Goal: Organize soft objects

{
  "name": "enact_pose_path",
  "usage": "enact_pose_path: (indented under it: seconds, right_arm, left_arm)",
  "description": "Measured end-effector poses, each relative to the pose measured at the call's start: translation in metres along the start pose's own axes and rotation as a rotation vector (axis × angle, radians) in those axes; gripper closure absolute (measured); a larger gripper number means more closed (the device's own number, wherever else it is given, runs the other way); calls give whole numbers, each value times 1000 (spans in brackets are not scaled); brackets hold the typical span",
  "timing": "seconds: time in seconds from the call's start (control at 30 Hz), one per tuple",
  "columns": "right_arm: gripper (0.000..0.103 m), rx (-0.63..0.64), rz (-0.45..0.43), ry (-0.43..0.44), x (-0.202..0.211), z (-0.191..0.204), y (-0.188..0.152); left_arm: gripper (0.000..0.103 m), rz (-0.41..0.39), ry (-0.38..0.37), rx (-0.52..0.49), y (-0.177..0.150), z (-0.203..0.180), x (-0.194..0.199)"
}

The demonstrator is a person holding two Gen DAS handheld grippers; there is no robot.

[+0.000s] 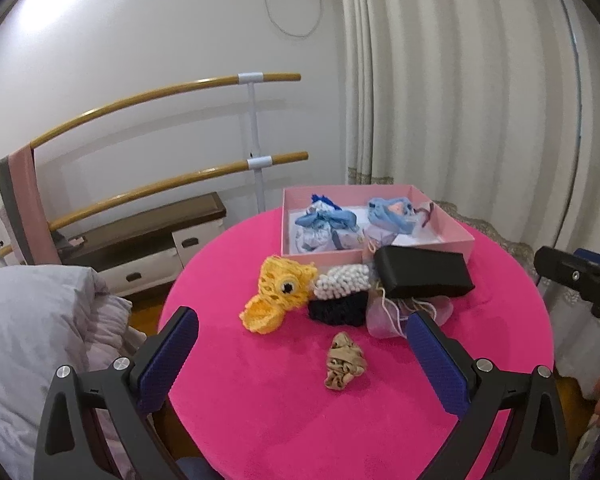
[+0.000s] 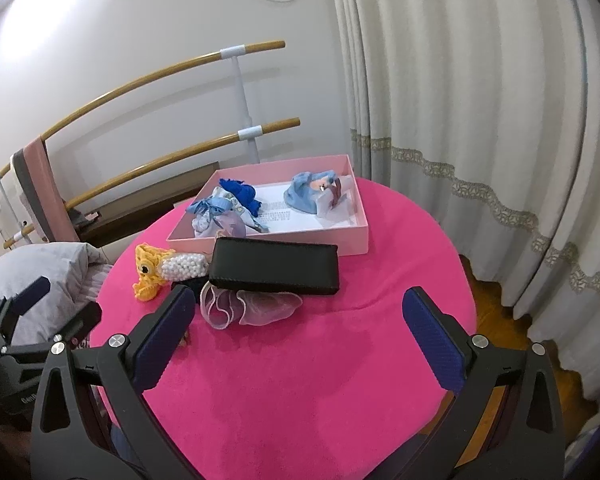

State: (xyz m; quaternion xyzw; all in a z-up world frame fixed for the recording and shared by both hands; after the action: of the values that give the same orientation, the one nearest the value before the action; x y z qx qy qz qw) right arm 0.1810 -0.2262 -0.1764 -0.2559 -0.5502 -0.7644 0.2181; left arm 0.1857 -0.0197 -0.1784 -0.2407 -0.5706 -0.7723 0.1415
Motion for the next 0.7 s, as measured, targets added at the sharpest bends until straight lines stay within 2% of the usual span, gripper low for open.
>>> enact_pose_path:
  seconds: [0.3,0.7]
  right_arm:
    - [0,-7,28,-5,-15,-6,-3]
    - [0,-10,126,-51,-70,-22,-15]
  left_arm:
    - [0,74,-24,-12,-11,-5,-39]
    - [1,245,-52,-70,-34,-28,-125]
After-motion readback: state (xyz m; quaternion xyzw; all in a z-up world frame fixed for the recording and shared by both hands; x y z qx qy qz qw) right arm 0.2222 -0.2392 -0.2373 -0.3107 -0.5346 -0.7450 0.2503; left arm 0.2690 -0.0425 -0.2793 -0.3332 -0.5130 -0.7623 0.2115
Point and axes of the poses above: each gripper's, at about its wrist camera, not at the fingertips, and x roughly against the way its jaws point, z to its left, y to its top, the point moved 10 cm from there along -x, roughly the way its jaws point, and after that the axes turned 13 degrees about -x, right-handed, at the moved point
